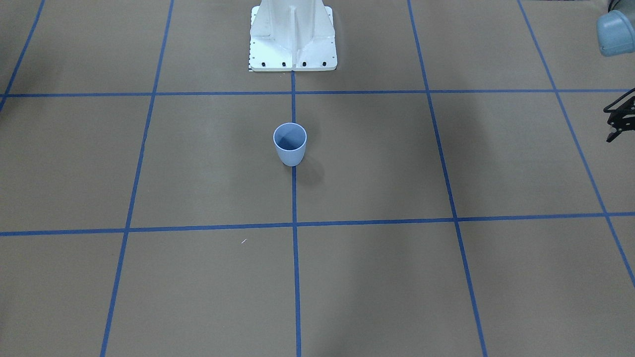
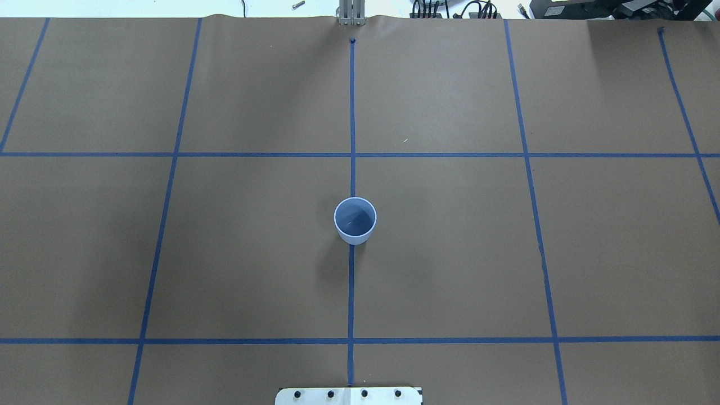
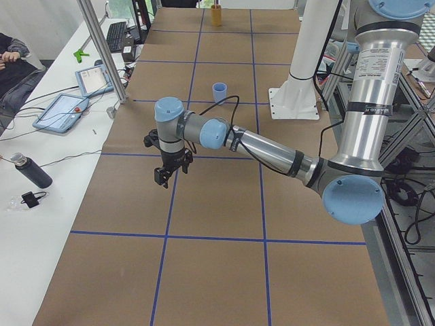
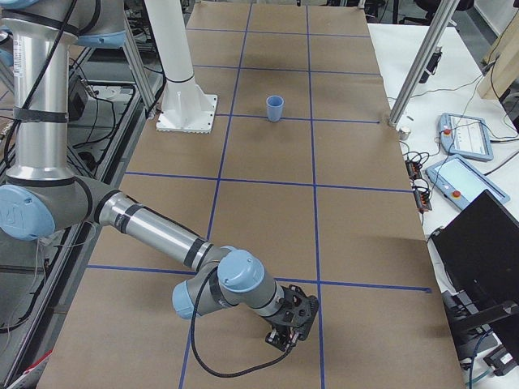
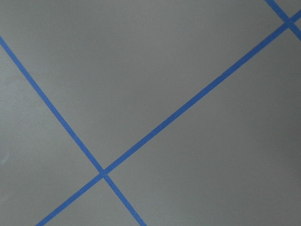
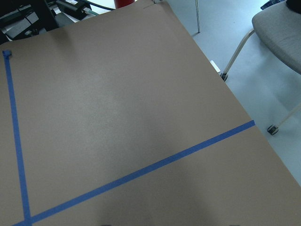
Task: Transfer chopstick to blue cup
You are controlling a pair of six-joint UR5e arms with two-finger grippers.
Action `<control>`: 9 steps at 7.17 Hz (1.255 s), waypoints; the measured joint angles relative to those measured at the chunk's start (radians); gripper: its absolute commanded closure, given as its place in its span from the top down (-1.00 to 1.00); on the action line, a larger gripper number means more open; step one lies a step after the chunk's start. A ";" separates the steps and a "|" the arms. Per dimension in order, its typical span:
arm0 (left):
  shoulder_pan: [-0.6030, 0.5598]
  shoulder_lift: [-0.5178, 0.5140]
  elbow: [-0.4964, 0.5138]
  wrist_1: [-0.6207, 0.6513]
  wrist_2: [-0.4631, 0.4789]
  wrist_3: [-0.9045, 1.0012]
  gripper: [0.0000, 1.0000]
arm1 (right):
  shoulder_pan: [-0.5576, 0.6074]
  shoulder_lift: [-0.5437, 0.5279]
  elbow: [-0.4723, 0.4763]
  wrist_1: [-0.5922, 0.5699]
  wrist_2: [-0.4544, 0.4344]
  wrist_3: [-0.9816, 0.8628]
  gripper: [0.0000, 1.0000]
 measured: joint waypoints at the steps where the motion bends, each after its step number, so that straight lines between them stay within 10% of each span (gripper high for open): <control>1: 0.000 -0.001 0.000 0.000 0.000 -0.001 0.98 | -0.005 -0.002 0.000 0.007 0.003 0.010 -0.53; 3: 0.001 -0.003 0.000 0.000 0.000 -0.004 0.98 | -0.007 -0.005 0.004 0.013 0.008 0.019 -0.62; 9: 0.001 -0.001 -0.001 0.000 -0.001 -0.009 0.98 | -0.008 -0.002 0.004 0.014 0.002 0.024 0.05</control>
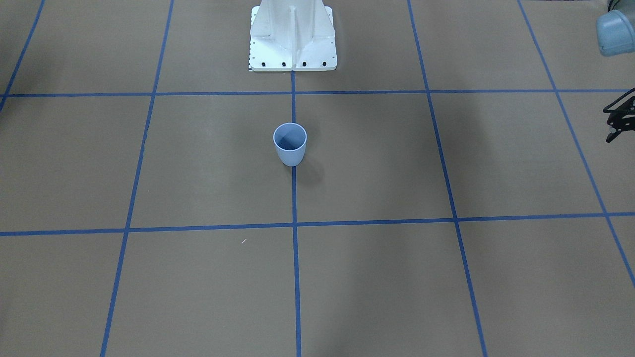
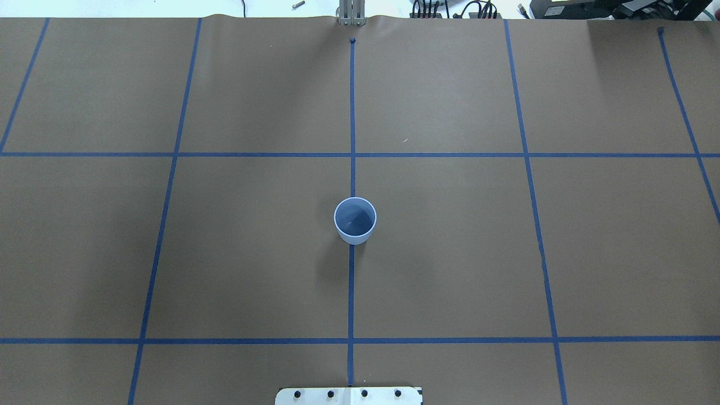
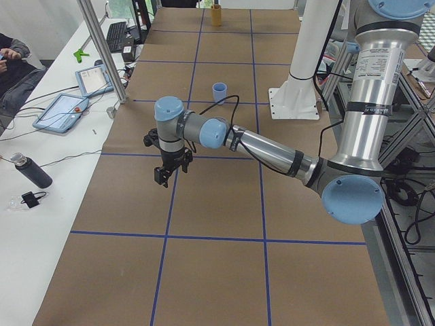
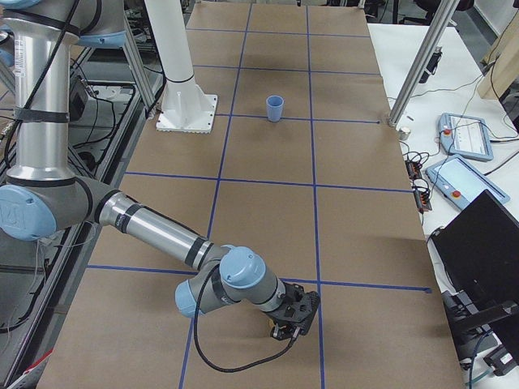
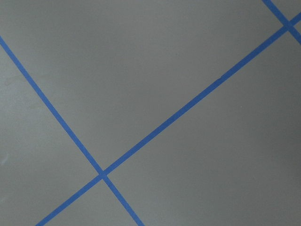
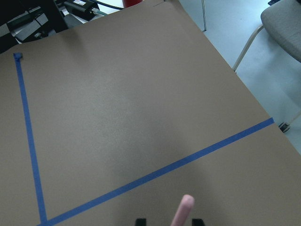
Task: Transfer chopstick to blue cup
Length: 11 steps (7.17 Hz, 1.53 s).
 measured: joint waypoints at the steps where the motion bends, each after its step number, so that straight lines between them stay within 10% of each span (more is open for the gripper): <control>1: 0.000 0.000 0.000 0.000 0.000 0.000 0.98 | 0.000 0.002 -0.002 0.000 -0.002 0.009 0.05; 4: 0.000 0.000 0.000 0.000 0.000 0.000 0.98 | -0.001 0.008 -0.008 -0.002 -0.025 0.034 -0.05; 6: 0.000 0.000 0.000 -0.001 0.000 0.000 0.98 | -0.001 0.017 -0.018 -0.003 -0.037 0.038 -0.96; 11: 0.001 -0.001 0.002 0.000 0.000 0.000 0.98 | 0.014 0.017 0.047 -0.006 0.000 0.046 -1.00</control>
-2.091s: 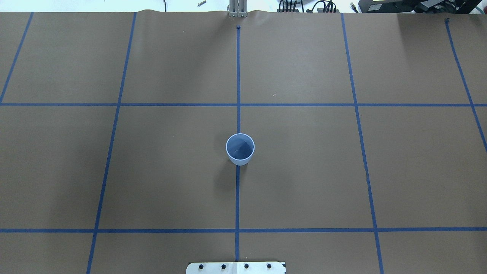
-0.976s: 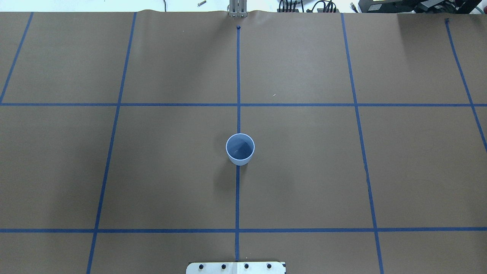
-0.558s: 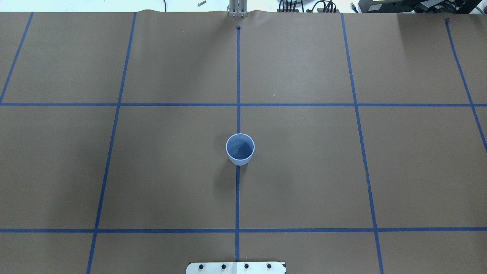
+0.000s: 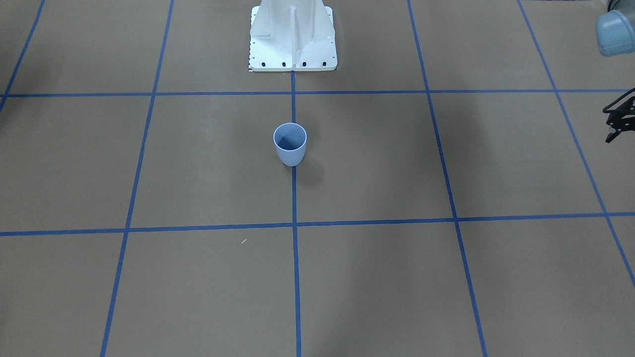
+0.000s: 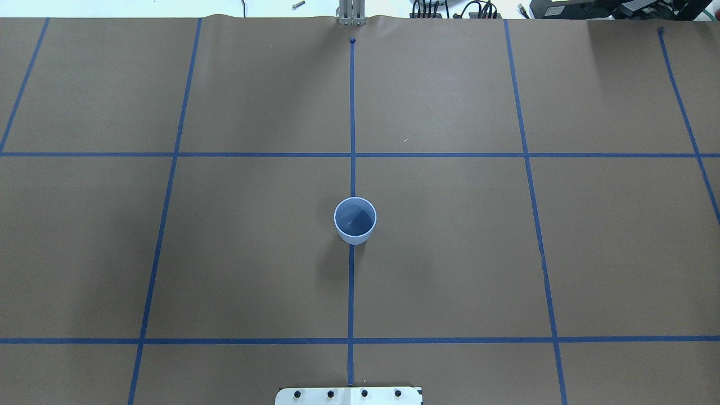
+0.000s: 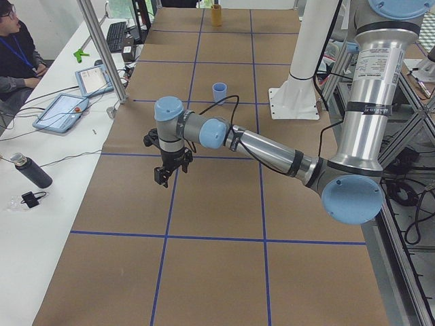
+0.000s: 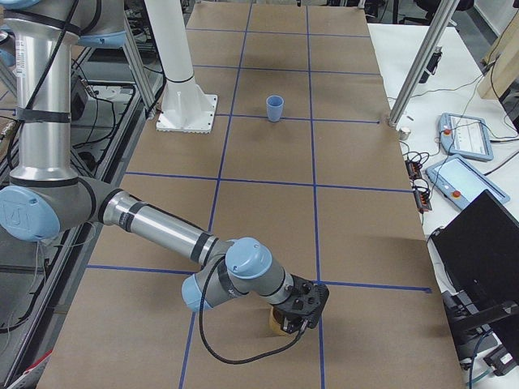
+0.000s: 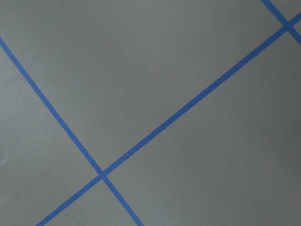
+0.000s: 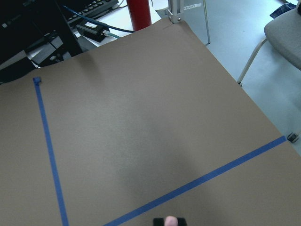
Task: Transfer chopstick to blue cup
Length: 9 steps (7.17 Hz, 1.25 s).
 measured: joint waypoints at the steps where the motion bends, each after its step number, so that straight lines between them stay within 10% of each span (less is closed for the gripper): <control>1: 0.000 0.001 0.001 0.000 0.000 0.000 0.98 | 0.029 -0.001 0.024 -0.004 0.037 -0.004 -1.00; 5: 0.000 0.002 0.005 0.000 0.000 0.000 0.98 | 0.185 0.001 0.073 -0.077 0.097 -0.119 -1.00; 9: -0.090 0.003 0.047 0.001 0.003 -0.051 0.98 | 0.239 0.045 0.286 -0.414 0.100 -0.266 -1.00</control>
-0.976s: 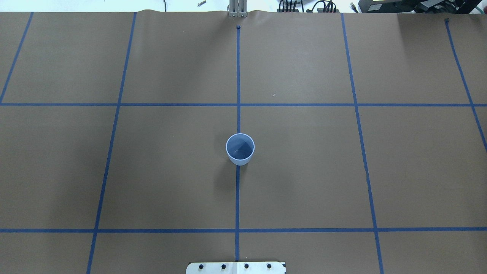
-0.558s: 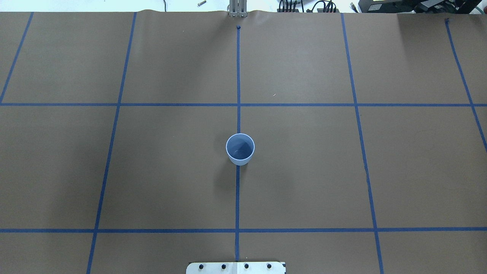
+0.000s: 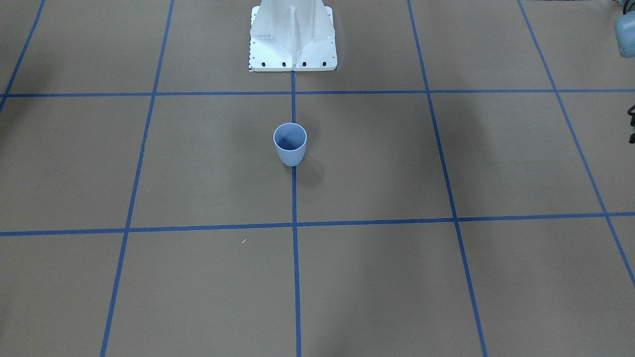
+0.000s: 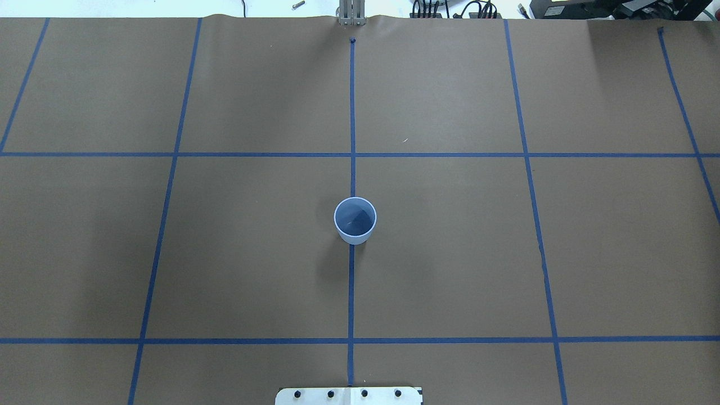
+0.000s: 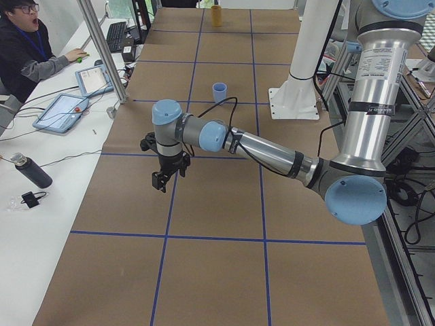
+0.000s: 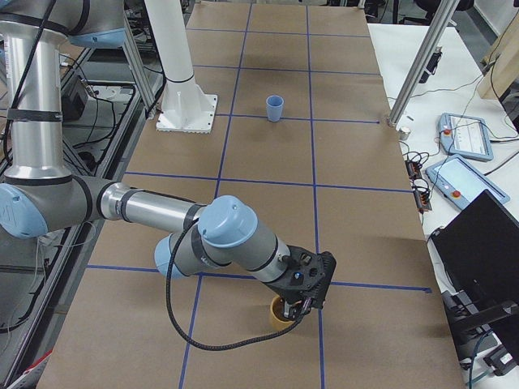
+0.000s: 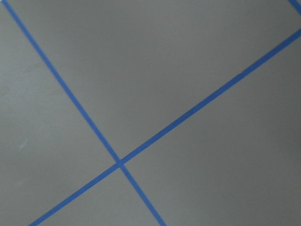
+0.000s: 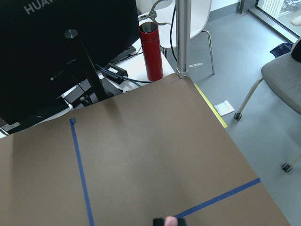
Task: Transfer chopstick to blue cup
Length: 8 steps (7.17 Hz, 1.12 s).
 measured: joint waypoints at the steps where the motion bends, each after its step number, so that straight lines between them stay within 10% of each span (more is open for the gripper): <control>1: -0.049 0.003 0.015 0.006 -0.026 -0.108 0.98 | -0.014 0.014 0.038 -0.042 0.001 -0.001 -1.00; 8: -0.227 0.148 0.039 0.004 -0.159 -0.130 0.98 | -0.503 0.066 0.463 -0.074 0.029 0.539 -1.00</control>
